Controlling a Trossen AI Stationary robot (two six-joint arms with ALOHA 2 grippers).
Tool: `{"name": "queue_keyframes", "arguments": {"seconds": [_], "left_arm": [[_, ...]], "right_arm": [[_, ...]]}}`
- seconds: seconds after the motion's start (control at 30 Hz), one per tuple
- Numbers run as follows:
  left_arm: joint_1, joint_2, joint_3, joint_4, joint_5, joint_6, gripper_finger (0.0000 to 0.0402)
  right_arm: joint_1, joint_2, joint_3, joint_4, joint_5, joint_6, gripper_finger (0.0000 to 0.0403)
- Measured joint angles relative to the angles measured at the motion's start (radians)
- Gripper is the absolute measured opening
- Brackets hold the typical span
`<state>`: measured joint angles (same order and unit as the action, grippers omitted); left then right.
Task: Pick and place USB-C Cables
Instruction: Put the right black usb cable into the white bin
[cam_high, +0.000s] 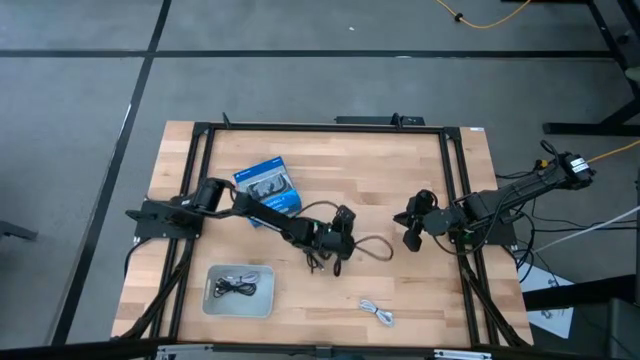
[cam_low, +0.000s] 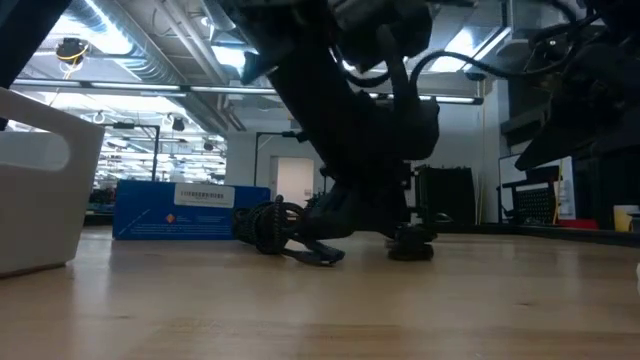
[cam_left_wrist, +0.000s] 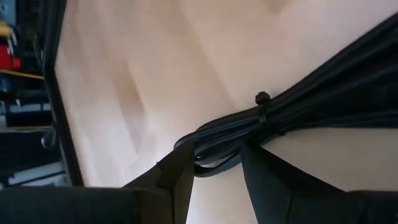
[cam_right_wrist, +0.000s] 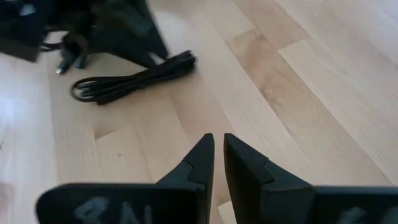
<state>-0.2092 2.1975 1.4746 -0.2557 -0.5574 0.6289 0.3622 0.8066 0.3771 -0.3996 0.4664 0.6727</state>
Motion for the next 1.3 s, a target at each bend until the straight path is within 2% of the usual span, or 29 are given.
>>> {"name": "queue_keyframes", "arguments": {"seconds": [0.23, 0.4, 0.53, 0.63, 0.77, 0.83, 0.9, 1.13, 1.3], "left_arm": [[-0.073, -0.022, 0.073, -0.237, 0.006, -0.069, 0.013], [-0.078, -0.021, 0.188, -0.277, 0.018, -0.086, 0.013], [-0.05, -0.021, 0.303, -0.417, 0.018, -0.226, 0.013], [-0.018, -0.023, 0.385, -0.504, 0.131, -0.472, 0.0129], [0.037, -0.023, 0.421, -0.511, 0.432, -0.923, 0.0126], [0.051, -0.023, 0.421, -0.515, 0.5, -1.042, 0.0126], [0.046, -0.023, 0.421, -0.515, 0.509, -1.076, 0.0126], [-0.007, 0.039, 0.4, -0.39, 0.565, -0.978, 0.0125], [-0.02, 0.078, 0.397, -0.426, 0.69, -1.043, 0.0125]], "right_arm": [[0.0, 0.006, 0.001, -0.03, -0.018, 0.001, 0.0041], [0.0, 0.006, 0.001, -0.029, -0.018, 0.0, 0.0041], [0.0, 0.006, 0.001, -0.029, -0.031, 0.004, 0.0041], [0.0, 0.006, 0.001, -0.029, -0.049, 0.004, 0.0041], [0.0, 0.006, 0.001, -0.029, -0.05, 0.003, 0.0041], [0.0, 0.006, 0.001, -0.029, -0.05, 0.003, 0.0041], [0.0, 0.006, 0.001, -0.03, -0.05, 0.002, 0.0041], [0.0, 0.007, 0.001, -0.049, -0.05, -0.001, 0.0041], [0.0, 0.011, 0.001, -0.055, -0.052, 0.0, 0.0041]]}}
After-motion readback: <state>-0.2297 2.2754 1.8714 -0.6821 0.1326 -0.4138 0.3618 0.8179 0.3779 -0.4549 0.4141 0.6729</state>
